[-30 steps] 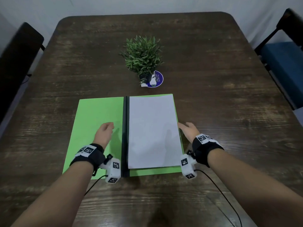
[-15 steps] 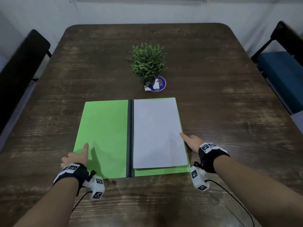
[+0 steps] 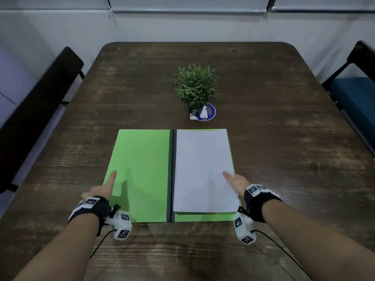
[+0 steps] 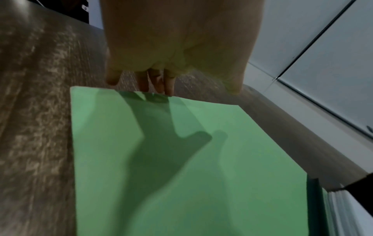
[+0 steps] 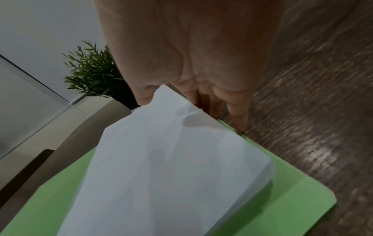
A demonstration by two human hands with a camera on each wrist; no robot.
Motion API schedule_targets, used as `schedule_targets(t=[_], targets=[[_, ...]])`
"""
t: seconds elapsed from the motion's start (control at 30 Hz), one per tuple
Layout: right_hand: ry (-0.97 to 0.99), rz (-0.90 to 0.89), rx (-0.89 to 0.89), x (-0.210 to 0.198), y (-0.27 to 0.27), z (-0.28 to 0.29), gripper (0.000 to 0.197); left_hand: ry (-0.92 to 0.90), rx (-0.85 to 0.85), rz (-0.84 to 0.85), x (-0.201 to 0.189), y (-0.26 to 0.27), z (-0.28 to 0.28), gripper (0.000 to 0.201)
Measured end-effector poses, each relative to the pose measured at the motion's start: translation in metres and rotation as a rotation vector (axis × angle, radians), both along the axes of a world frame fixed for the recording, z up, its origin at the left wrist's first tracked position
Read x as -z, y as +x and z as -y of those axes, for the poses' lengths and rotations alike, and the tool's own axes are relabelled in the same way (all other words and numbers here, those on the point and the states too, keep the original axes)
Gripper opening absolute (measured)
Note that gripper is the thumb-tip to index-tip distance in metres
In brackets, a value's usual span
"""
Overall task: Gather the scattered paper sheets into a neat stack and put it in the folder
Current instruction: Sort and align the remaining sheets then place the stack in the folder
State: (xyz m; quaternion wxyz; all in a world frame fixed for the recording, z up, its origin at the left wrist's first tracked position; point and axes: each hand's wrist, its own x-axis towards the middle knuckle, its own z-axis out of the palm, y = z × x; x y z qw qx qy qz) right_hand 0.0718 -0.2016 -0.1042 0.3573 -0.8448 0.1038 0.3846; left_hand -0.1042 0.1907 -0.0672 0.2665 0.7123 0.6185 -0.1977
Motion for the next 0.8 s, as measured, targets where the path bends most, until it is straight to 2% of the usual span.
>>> schedule_targets(t=[0.17,0.3,0.43,0.53,0.67,0.73,0.8], targets=[[-0.055,0.003,-0.024,-0.006,-0.002,-0.005,0.090,0.049,0.085,0.031,-0.025,0.001,-0.005,0.112],[-0.083,0.009,-0.030,-0.014,-0.005,-0.007,0.088,0.098,0.122,0.238,-0.061,0.001,0.004,0.094],[-0.120,-0.042,-0.073,-0.035,-0.014,-0.008,0.095,0.149,0.347,0.284,-0.108,0.002,0.025,0.084],[-0.081,-0.039,-0.034,-0.053,-0.017,-0.004,0.097,0.161,0.536,0.373,-0.146,0.013,0.046,0.080],[0.011,-0.021,0.079,-0.074,-0.014,0.015,0.085,-0.011,0.784,0.536,-0.187,0.043,0.085,0.074],[0.030,-0.024,0.124,-0.080,-0.013,0.025,0.097,-0.212,0.845,0.612,-0.193,0.058,0.112,0.069],[0.075,-0.015,0.148,-0.081,-0.010,0.032,0.108,-0.382,0.848,0.647,-0.177,0.073,0.140,0.060]])
